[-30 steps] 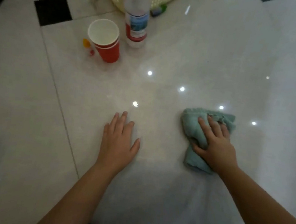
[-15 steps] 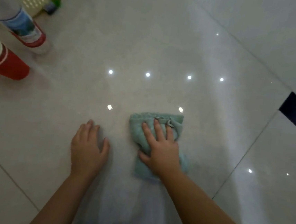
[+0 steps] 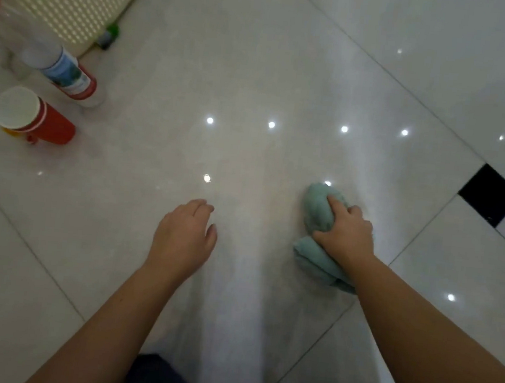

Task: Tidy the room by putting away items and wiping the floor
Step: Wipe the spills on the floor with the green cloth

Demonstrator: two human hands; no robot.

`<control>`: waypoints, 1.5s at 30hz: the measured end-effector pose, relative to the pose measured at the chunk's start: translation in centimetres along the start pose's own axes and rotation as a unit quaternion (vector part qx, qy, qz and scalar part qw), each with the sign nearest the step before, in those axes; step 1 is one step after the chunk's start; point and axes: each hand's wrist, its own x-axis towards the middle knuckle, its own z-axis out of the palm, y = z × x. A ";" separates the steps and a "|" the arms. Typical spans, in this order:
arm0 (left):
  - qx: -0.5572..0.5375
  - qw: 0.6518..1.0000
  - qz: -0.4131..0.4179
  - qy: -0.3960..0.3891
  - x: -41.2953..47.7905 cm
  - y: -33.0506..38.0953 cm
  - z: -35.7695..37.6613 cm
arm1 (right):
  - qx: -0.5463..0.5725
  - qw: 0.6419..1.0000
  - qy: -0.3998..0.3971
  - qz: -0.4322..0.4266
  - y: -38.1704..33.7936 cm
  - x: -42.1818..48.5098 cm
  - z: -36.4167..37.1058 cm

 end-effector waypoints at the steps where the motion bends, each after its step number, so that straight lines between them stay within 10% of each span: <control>1: -0.015 1.000 -0.020 0.001 -0.8 1.0 -1.3 | 0.028 0.999 -0.016 0.002 -0.6 -1.3 -1.3; 11: -0.063 0.986 -0.154 -0.017 -12.2 5.5 -20.2 | 0.335 0.940 -0.011 0.058 1.9 -21.2 -16.8; 29: -0.063 0.965 0.038 -0.253 -20.1 48.3 -37.5 | 0.554 0.745 0.177 0.328 20.2 -47.5 -43.4; 45: -0.007 0.900 0.257 -0.352 -18.7 70.0 -40.6 | 0.675 0.455 0.339 0.472 26.9 -53.6 -53.3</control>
